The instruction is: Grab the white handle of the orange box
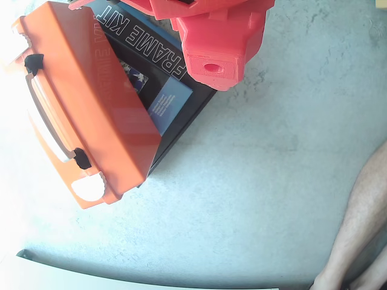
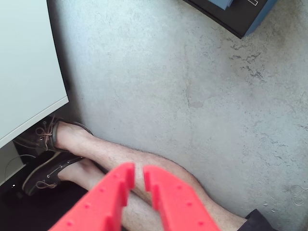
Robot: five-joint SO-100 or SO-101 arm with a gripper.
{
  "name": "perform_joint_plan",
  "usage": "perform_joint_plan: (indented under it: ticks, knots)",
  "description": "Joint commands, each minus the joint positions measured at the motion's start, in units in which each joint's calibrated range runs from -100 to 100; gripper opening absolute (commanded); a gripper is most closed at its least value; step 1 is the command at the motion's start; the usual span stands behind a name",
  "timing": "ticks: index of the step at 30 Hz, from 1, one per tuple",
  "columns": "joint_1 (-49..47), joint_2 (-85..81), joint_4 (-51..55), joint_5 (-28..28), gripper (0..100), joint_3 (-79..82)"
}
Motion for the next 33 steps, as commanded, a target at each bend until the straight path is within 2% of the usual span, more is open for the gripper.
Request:
perform_joint_plan:
  ticks: [1,12,17,23,33]
  knots:
    - [-3.72,-0.36,-0.02,0.11,2,3.62]
    - [-4.34,-0.36,0.14,-0.05,2,3.62]
    - [-14.65,-0.36,1.67,0.74,2,3.62]
    - [-31.31,-0.36,2.26,6.06,2,3.45]
    - [-39.99,-0.36,1.75,18.13,2,-8.16]
